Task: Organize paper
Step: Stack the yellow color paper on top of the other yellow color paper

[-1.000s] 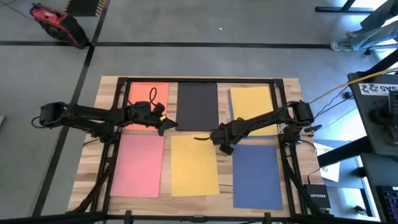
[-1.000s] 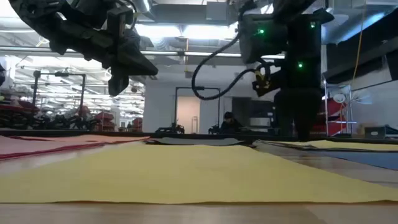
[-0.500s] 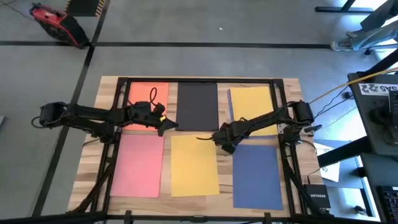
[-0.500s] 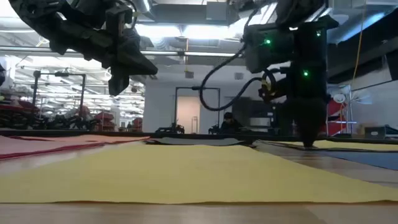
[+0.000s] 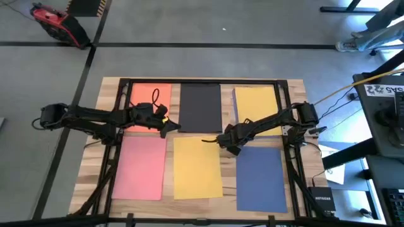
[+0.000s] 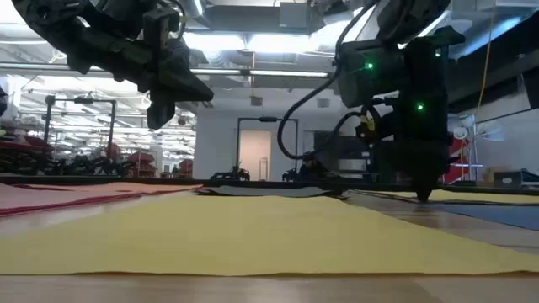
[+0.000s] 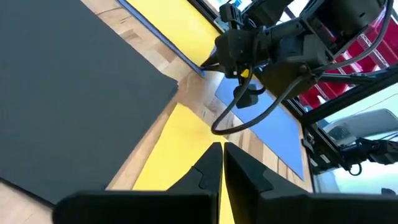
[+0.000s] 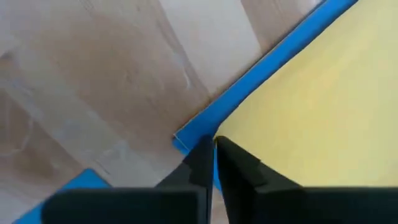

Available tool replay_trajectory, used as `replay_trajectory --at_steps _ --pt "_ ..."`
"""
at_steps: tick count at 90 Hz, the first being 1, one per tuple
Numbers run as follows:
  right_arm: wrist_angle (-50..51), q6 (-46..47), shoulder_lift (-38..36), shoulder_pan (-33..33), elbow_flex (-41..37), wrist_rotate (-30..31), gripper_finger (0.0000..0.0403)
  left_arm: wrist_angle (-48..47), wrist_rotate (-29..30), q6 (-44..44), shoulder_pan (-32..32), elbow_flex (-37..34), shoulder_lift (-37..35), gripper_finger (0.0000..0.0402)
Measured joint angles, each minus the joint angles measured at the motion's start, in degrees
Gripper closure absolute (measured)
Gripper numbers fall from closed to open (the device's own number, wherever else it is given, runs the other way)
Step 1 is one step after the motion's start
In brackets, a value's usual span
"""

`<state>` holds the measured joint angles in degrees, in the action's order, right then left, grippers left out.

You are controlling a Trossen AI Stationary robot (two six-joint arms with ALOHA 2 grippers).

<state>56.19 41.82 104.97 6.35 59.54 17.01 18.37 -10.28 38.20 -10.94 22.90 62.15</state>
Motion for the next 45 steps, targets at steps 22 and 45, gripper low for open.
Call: replay_trajectory --at_steps 22,45 --pt "0.2 -1.2 0.0 0.0 2.5 -1.7 0.0402 0.1 0.0 0.3 0.0 0.0 0.0 0.0402" --pt "0.7 -4.6 -0.4 1.3 8.5 -4.6 0.0403 0.2 0.0 0.7 0.0 0.0 0.0 0.0402"
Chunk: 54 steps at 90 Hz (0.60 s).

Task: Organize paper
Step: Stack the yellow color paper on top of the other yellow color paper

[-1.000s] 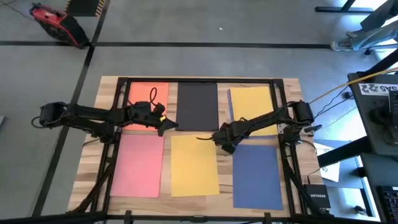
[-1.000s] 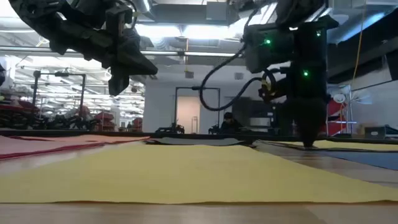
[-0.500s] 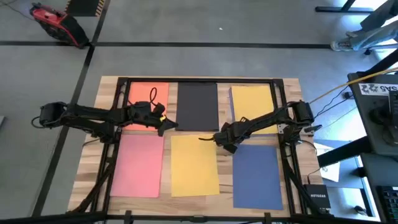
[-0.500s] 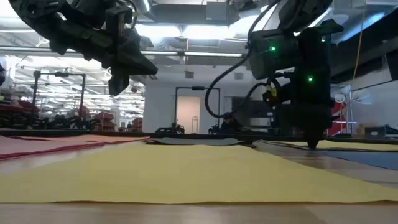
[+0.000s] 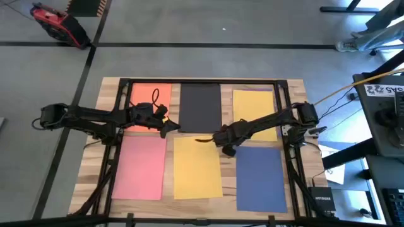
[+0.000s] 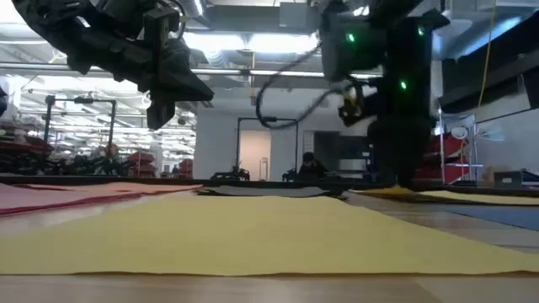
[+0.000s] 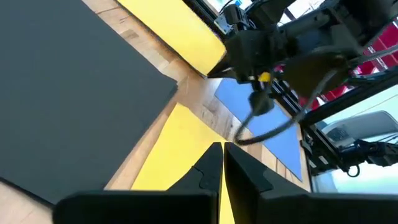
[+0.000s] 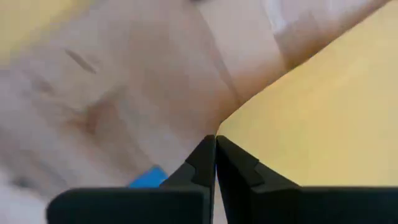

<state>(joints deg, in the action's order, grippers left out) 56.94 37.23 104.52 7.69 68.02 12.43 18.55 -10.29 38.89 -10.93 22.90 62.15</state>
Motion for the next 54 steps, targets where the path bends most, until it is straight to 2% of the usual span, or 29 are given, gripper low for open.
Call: replay_trajectory --at_steps 14,26,39,54 --pt "-0.8 -1.1 0.0 2.5 5.1 -3.3 0.0403 0.1 -0.7 1.5 0.0 0.0 0.0 0.0402" --pt "-7.3 -1.6 -0.1 4.7 8.7 -6.6 0.0403 2.1 -2.8 4.3 0.0 0.0 -0.1 0.0402" --pt "-17.9 -1.6 -0.1 6.5 11.0 -10.3 0.0403 10.9 -3.0 8.8 -0.7 0.0 -1.8 0.0402" --pt "-28.5 -1.2 -0.1 7.5 12.0 -13.3 0.0403 19.1 -3.1 15.1 -4.7 0.0 -4.6 0.0402"
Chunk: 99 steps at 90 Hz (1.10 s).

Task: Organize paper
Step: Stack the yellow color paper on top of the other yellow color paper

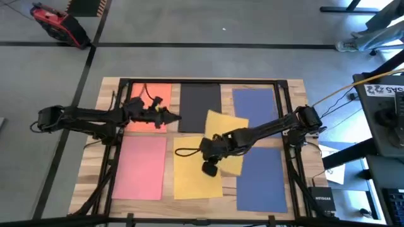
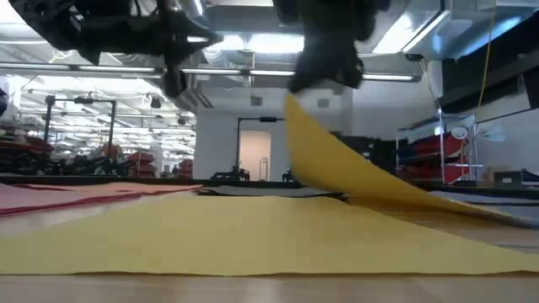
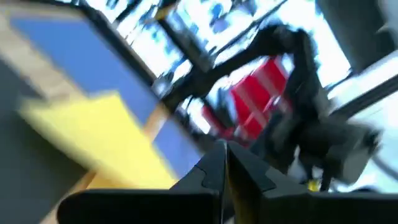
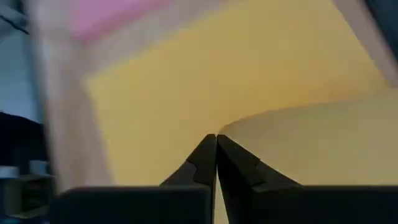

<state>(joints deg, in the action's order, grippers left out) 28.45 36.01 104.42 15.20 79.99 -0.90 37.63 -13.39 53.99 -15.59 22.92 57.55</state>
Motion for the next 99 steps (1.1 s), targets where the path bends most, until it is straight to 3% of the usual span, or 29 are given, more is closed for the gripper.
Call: replay_trajectory --at_steps 25,49,73,99 --pt "-11.6 0.4 0.7 -0.1 0.0 -4.6 0.0403 -1.3 -2.2 2.8 -6.0 0.0 -2.1 0.0402" --pt "-25.4 1.3 7.4 0.7 0.0 -9.7 0.0403 -4.8 -5.6 2.9 -7.5 0.0 -2.0 0.0402" --pt "-24.6 -3.3 16.5 1.0 8.8 -17.2 0.0403 -5.7 -6.8 2.7 -8.9 0.0 -2.0 0.0402" --pt "-17.4 -9.4 23.8 1.0 20.0 -24.8 0.0403 -5.8 -8.1 1.3 -9.7 0.0 -2.0 0.0402"
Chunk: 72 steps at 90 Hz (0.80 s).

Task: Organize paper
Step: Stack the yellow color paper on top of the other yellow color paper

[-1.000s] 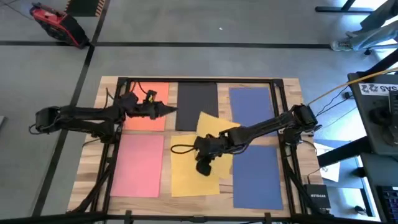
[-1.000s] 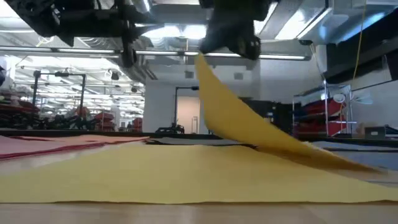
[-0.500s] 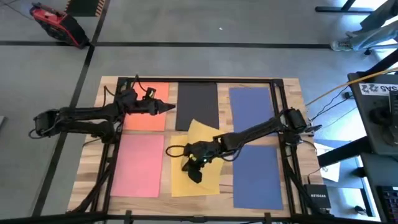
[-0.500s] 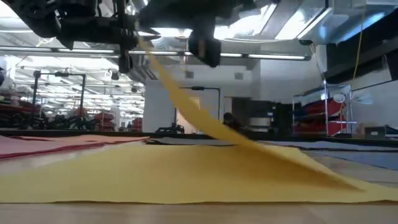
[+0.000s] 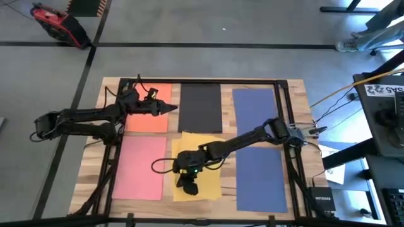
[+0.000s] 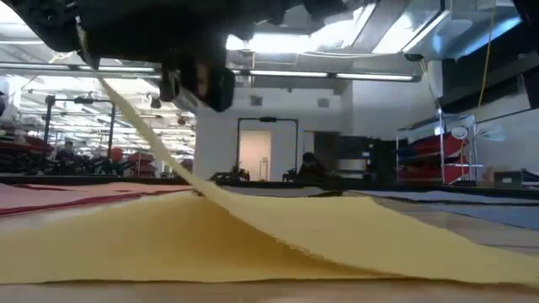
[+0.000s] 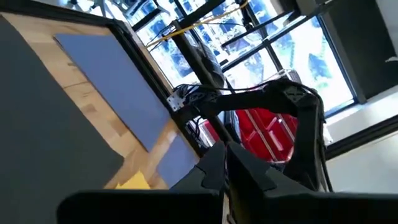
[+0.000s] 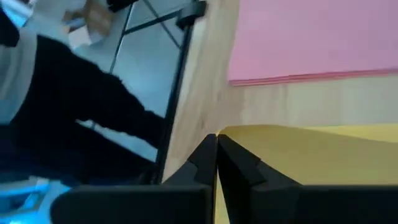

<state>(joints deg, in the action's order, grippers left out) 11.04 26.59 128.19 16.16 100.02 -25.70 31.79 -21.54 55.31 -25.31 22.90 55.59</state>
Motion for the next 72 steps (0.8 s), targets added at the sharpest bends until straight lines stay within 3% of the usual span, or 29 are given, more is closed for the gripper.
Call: replay_trajectory --at_steps 41,72 --pt "3.2 -1.8 1.1 0.0 1.4 -2.5 0.0396 -1.9 -1.6 -1.7 0.0 0.0 0.0 0.0402" --pt "2.7 1.8 1.1 -0.1 1.4 -4.3 0.0278 -7.4 -3.9 -6.7 3.1 0.0 0.0 0.0402"
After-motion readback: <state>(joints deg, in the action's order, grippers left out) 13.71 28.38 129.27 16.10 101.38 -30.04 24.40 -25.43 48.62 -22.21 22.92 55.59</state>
